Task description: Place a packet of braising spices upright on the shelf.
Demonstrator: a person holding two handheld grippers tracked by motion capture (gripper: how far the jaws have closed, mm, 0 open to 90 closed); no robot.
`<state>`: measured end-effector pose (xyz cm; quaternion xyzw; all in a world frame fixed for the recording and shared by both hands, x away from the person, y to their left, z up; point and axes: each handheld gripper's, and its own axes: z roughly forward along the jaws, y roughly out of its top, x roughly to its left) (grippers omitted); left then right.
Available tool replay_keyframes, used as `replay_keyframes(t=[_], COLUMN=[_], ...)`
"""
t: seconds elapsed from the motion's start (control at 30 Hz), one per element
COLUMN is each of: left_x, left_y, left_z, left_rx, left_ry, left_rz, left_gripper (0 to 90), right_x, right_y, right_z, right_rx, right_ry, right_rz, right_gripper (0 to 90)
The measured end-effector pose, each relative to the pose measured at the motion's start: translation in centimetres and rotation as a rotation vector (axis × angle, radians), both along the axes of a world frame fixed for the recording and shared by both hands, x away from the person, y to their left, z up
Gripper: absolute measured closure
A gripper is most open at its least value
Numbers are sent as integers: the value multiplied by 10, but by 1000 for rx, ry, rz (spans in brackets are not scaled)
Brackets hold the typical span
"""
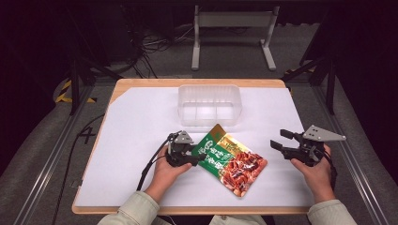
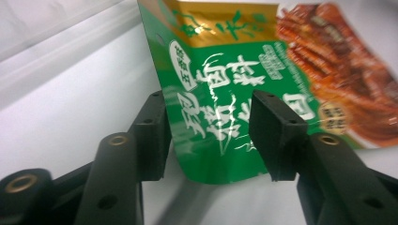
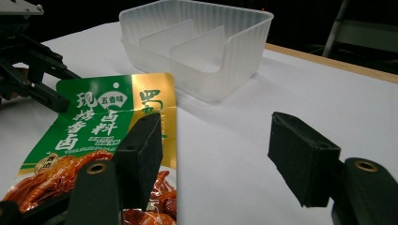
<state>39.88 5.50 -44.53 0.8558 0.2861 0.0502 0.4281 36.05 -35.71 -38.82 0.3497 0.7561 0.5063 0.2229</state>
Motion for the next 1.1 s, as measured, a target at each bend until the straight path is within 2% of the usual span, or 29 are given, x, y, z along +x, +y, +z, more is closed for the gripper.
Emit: replay_keyframes(t=[0.23,0.27,0.37,0.47,0.6,0.63,0.73,0.77,0.8,0.93,1.1], left_x=[0,2,2,1,0,1,1,1,0,1,1], left_y=[-5,-5,-4,-5,-6,-6,-6,-7,-8,-6,-3], left_z=[-5,-7,-8,-8,-8,-8,-9,-9,-9,-9,0], left_rx=[45,56,44,67,75,69,37,37,39,-1,-45], left_ry=[-11,4,7,-28,-36,-32,19,20,22,60,64], left_rz=[3,-7,-16,-24,-31,-35,-48,-45,-42,-16,-15], left_gripper=[554,564,595,631,719,744,871,891,897,900,900], right_x=[0,0,0,-1,-1,-1,-1,-1,-1,-1,-1], right_y=[0,0,0,0,0,0,1,1,1,0,-1], right_z=[0,0,1,1,1,1,1,0,0,0,0], right_rx=[-2,-3,-4,-4,-4,-4,-7,-8,-8,-9,-8], right_ry=[-3,-3,-3,-4,-3,-3,-2,-2,-1,0,-2], right_rz=[-1,-1,0,1,3,3,4,5,5,3,1], right_gripper=[353,353,352,351,351,350,350,351,351,351,351])
